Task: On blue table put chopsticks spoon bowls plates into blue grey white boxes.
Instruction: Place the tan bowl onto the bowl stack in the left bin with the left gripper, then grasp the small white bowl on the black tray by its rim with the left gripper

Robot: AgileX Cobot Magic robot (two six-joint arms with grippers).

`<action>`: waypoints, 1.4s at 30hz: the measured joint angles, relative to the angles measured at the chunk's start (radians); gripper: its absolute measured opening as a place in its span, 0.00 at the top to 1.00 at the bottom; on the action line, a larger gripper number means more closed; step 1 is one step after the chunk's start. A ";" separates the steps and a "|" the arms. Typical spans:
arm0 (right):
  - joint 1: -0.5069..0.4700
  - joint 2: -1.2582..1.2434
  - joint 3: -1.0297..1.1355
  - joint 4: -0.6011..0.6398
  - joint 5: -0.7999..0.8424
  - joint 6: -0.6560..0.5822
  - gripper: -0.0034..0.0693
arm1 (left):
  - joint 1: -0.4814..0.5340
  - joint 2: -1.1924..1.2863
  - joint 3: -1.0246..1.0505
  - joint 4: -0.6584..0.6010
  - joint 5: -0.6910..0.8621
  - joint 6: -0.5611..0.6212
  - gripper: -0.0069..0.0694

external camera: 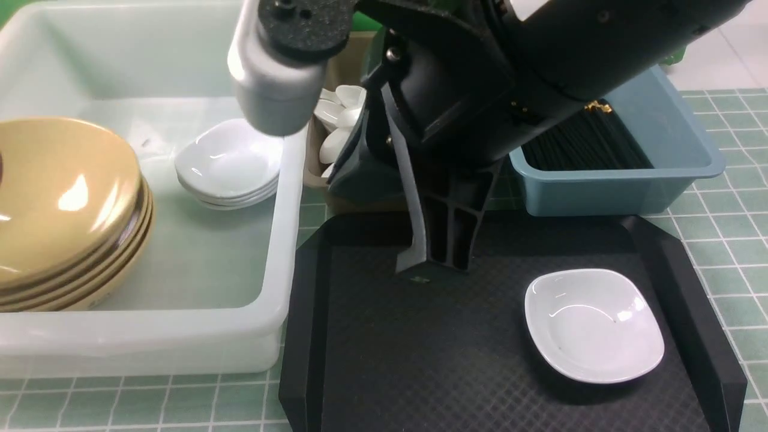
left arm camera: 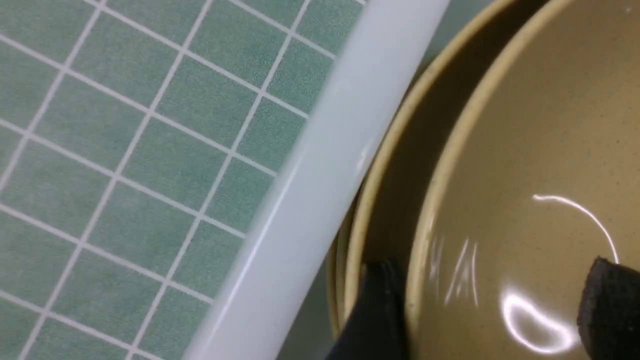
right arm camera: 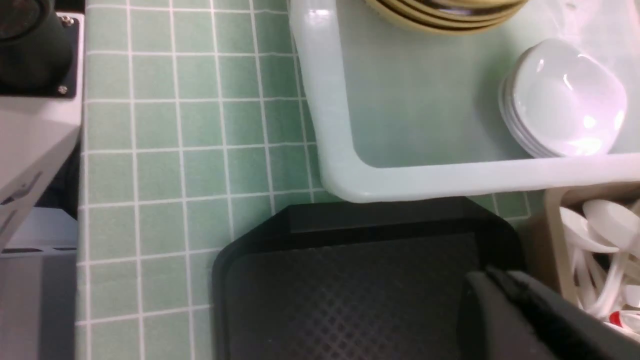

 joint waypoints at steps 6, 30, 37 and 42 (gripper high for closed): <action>-0.015 0.000 0.000 -0.021 0.001 0.008 0.89 | -0.009 -0.090 -0.178 0.045 0.072 -0.022 0.10; -0.444 -0.456 0.466 -0.029 0.083 0.240 0.89 | -1.329 0.386 -0.299 -0.047 -0.127 -0.037 0.25; -0.452 -0.554 0.583 -0.031 0.085 0.262 0.89 | -1.389 0.630 -0.487 -0.053 -0.163 -0.044 0.25; -0.452 -0.557 0.620 -0.033 0.081 0.264 0.89 | -1.392 0.726 -0.575 -0.092 -0.125 -0.044 0.35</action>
